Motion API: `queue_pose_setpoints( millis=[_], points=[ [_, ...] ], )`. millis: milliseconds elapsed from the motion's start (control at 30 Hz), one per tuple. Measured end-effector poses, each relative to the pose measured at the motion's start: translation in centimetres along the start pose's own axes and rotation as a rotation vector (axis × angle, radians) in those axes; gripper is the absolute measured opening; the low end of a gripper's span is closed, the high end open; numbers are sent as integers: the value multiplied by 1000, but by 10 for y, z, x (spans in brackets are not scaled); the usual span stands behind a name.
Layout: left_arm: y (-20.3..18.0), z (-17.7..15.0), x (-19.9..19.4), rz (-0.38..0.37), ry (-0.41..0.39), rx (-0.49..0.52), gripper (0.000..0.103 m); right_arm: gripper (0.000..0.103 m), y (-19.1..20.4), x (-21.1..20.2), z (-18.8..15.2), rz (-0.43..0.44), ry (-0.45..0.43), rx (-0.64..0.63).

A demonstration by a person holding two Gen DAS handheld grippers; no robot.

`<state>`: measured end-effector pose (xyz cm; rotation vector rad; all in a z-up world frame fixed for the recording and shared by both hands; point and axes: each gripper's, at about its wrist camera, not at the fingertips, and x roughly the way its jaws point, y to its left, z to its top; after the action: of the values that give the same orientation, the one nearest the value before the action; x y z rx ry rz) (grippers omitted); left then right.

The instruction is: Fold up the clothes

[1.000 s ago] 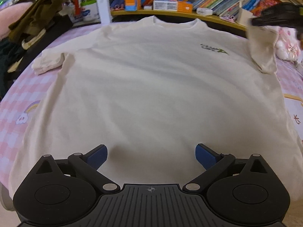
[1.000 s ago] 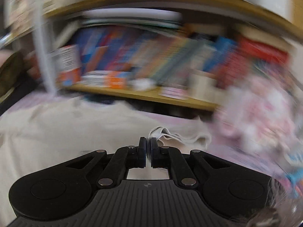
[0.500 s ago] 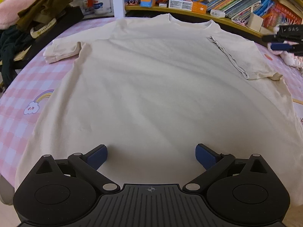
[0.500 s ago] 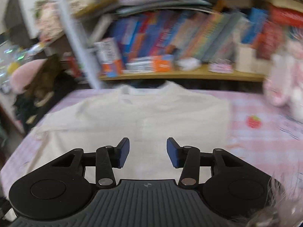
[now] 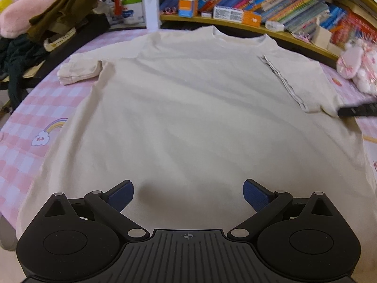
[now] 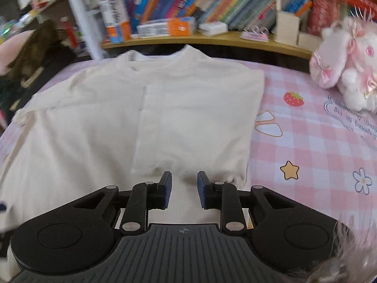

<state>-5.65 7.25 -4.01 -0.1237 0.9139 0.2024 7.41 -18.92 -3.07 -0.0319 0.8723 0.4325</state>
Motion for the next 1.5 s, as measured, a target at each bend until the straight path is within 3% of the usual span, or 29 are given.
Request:
queue_pose_setpoints(
  millis=[200, 333, 500, 867, 1200, 1500],
  points=[
    [-8, 6, -3, 39, -34, -49, 101, 28, -6, -27, -25, -9, -27, -10],
    [-17, 11, -4, 60, -47, -68, 101, 42, -13, -40, -41, -10, -42, 15],
    [-38, 13, -10, 65, -68, -43, 101, 49, -24, -53, -58, -7, -53, 40],
    [-64, 13, -20, 57, -86, 7, 101, 89, -39, -59, -62, -22, -66, 72],
    [-49, 23, -6, -29, -87, 48, 101, 91, -28, -60, -63, -145, -71, 75],
    [20, 52, 5, -127, -105, 93, 101, 91, 34, -54, -57, -257, -99, 132]
  ],
)
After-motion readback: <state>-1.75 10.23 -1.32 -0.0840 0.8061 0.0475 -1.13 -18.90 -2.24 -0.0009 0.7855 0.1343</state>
